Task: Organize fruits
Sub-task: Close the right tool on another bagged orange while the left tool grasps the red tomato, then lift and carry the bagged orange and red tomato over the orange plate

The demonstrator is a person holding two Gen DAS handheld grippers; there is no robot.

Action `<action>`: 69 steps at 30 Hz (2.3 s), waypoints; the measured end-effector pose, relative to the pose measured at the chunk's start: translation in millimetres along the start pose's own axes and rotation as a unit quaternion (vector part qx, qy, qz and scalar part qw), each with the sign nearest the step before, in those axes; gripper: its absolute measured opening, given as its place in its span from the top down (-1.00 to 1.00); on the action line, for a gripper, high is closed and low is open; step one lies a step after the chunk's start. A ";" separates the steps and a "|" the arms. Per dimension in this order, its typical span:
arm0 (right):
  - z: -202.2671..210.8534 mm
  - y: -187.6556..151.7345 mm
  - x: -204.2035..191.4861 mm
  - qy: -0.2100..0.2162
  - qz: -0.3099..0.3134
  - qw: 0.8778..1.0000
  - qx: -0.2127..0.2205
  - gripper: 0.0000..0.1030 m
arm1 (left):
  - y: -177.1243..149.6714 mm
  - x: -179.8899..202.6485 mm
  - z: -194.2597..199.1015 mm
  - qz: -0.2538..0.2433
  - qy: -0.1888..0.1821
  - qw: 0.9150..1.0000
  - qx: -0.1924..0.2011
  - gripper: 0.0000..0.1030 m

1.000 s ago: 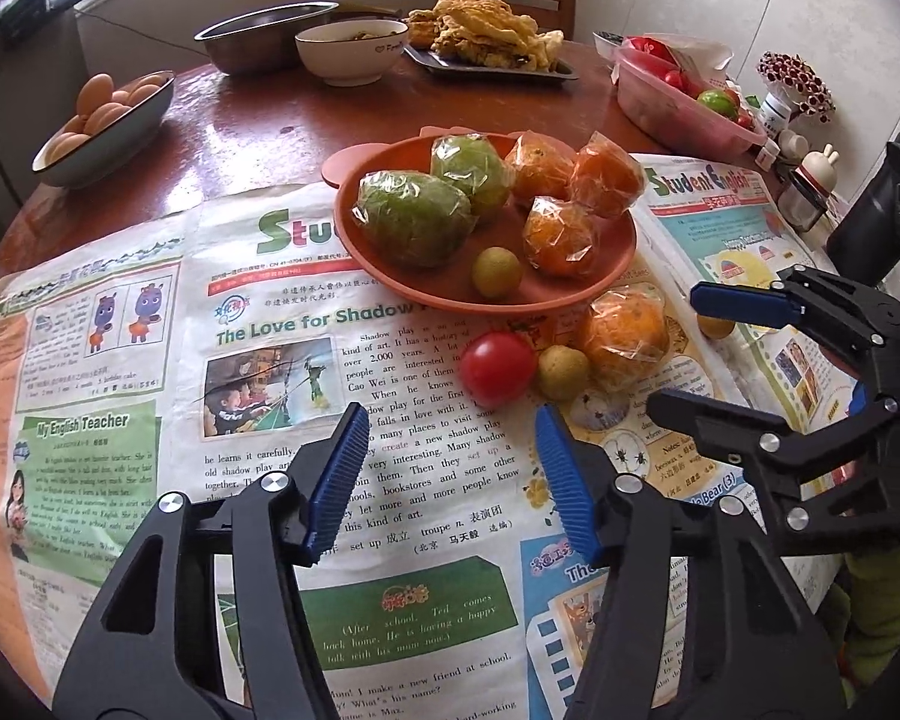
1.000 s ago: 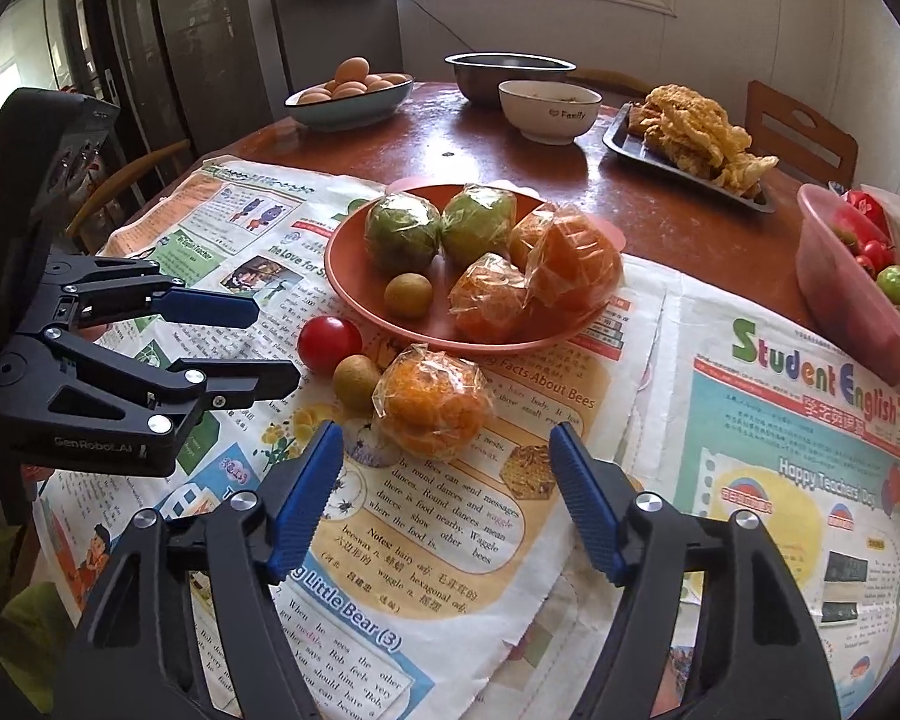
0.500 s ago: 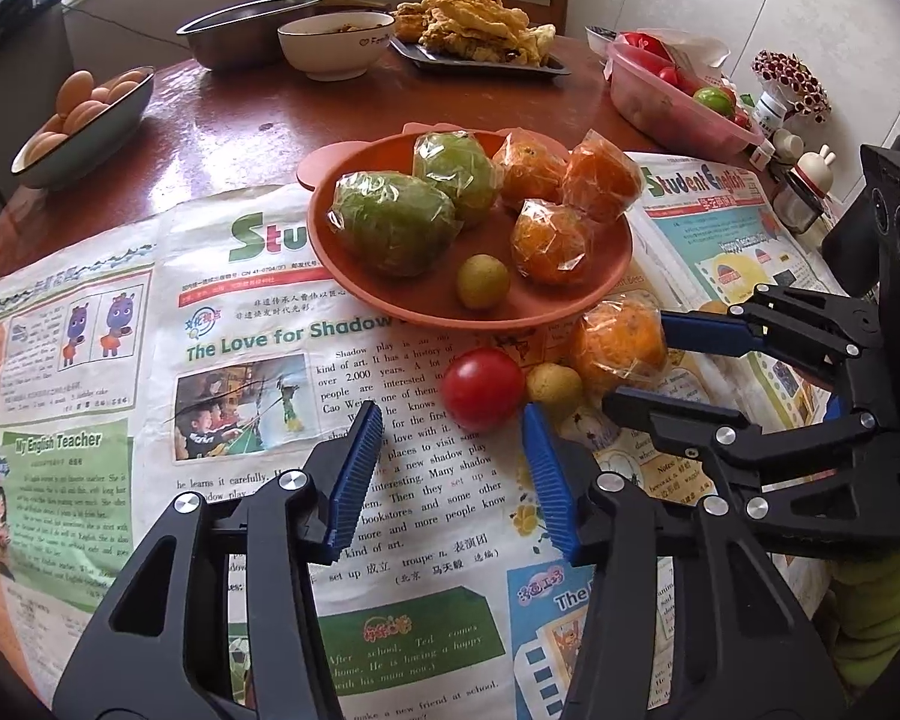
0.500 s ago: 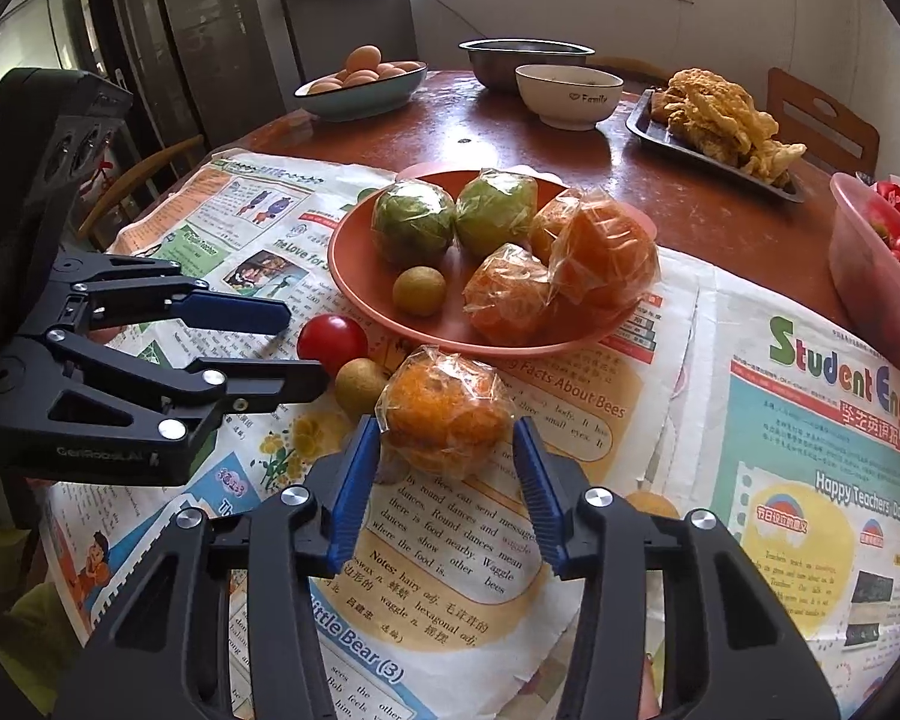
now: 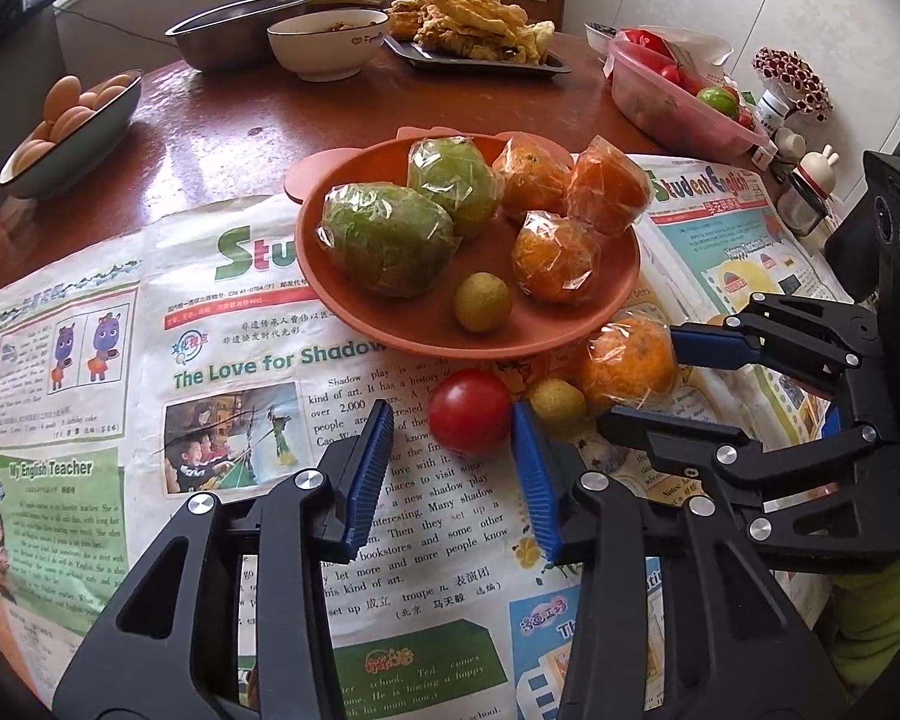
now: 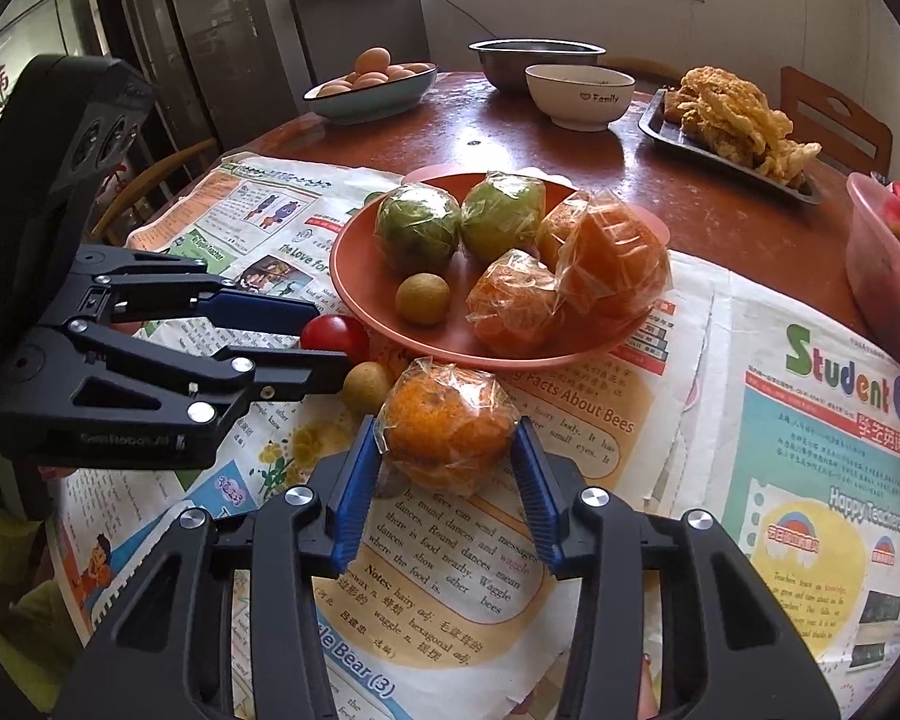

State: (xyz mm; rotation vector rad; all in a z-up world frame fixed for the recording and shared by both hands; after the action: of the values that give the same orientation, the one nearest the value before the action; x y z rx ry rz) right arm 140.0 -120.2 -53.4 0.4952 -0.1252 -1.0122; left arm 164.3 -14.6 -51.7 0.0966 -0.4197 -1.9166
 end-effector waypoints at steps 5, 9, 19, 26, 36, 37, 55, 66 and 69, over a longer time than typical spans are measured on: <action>3.8 -3.2 6.5 -0.004 -0.008 1.000 0.002 0.18 | 5.4 4.3 -3.2 -0.006 -0.004 1.000 -0.002 0.48; 5.3 -5.1 11.4 -0.006 -0.016 1.000 0.004 0.18 | 7.6 6.6 -4.9 -0.009 -0.007 1.000 -0.003 0.60; 1.7 -2.3 15.3 -0.009 -0.022 1.000 0.001 0.14 | 3.0 1.7 -1.6 -0.002 -0.015 1.000 -0.005 0.61; 1.9 -1.6 15.3 -0.016 -0.022 1.000 0.001 0.17 | 0.2 -4.1 9.9 0.005 -0.015 1.000 0.002 0.61; 37.6 2.6 2.8 -0.013 -0.012 0.999 0.037 0.18 | 7.6 -5.5 38.6 0.004 -0.010 1.000 0.025 0.61; 41.2 4.8 2.1 -0.014 -0.011 0.999 0.041 0.18 | 8.7 -5.6 40.9 0.004 -0.010 1.000 0.027 0.61; 63.0 47.3 14.6 -0.029 -0.014 0.997 0.071 0.18 | 29.3 -13.2 50.8 0.007 -0.007 0.999 0.034 0.61; 50.2 61.8 23.9 -0.028 -0.021 0.997 0.064 0.18 | 36.3 -15.8 33.2 0.002 -0.018 1.000 0.021 0.61; 41.4 67.6 25.7 -0.024 -0.019 0.998 0.054 0.18 | 37.9 -16.3 27.6 -0.001 -0.020 1.000 0.017 0.61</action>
State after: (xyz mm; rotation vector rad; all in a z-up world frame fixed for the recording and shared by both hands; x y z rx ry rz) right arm 193.1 -126.6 10.6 0.5742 -0.2151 -1.0583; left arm 196.8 -5.1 -15.5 0.0811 -0.4786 -1.9166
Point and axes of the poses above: each gripper's, at about its wrist camera, not at the fingertips, and z roughly against the way its jaws point, x to its right, y to its top, the point moved 1 cm from there along -z, roughly the way its jaws point, and after that the axes turned 12 degrees about -x, right-handed, at the moved point
